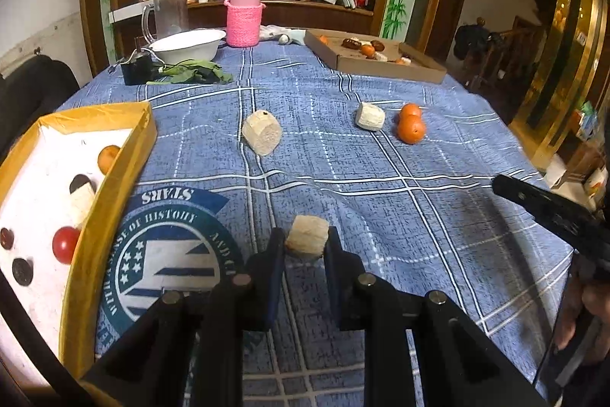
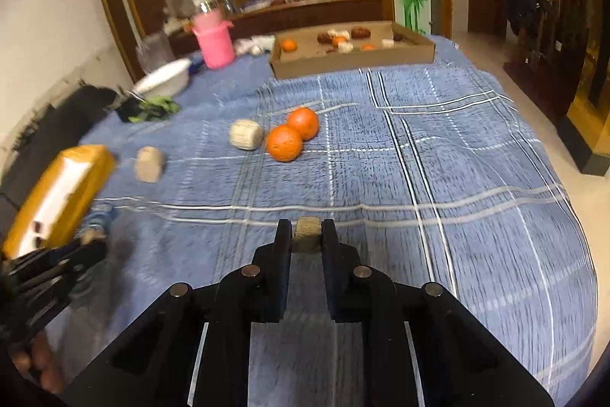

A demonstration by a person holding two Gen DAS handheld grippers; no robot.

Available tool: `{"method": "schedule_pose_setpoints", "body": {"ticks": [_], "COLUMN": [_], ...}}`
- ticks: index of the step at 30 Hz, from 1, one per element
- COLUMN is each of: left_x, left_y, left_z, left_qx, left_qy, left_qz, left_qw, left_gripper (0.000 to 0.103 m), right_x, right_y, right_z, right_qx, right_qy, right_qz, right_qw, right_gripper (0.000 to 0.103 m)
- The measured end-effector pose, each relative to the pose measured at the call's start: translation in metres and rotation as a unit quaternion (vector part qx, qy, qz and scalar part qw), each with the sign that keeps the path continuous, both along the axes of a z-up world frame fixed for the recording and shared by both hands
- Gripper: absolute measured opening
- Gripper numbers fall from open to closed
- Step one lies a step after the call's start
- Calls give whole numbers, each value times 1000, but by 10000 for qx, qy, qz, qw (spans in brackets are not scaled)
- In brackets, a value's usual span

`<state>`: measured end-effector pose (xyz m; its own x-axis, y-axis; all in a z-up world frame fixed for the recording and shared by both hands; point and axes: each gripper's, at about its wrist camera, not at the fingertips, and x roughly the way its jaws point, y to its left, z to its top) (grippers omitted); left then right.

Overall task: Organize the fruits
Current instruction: 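Grasp the small beige cube with the left tool while the right grasps a small beige round piece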

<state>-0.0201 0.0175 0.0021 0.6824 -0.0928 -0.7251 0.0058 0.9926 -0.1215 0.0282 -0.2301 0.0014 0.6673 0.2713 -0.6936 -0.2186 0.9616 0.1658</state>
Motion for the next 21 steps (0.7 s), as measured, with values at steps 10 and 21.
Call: {"method": "schedule_pose_setpoints", "body": {"ticks": [10,21], "left_x": [-21,-47], "left_y": [16,29], "left_z": [5,16], "left_qx": [-507,-263], "left_qy": [8,-208], "left_qz": [-32,114], "left_qw": [9987,9994], "left_gripper": [23,22], "right_x": [-50,-67], "right_y": [7,39], "right_z": [10,10], "right_qx": [441,556], "right_qy": [-130,-86], "right_qz": [274,704], "right_qw": [9986,9959], "right_gripper": [14,14]}}
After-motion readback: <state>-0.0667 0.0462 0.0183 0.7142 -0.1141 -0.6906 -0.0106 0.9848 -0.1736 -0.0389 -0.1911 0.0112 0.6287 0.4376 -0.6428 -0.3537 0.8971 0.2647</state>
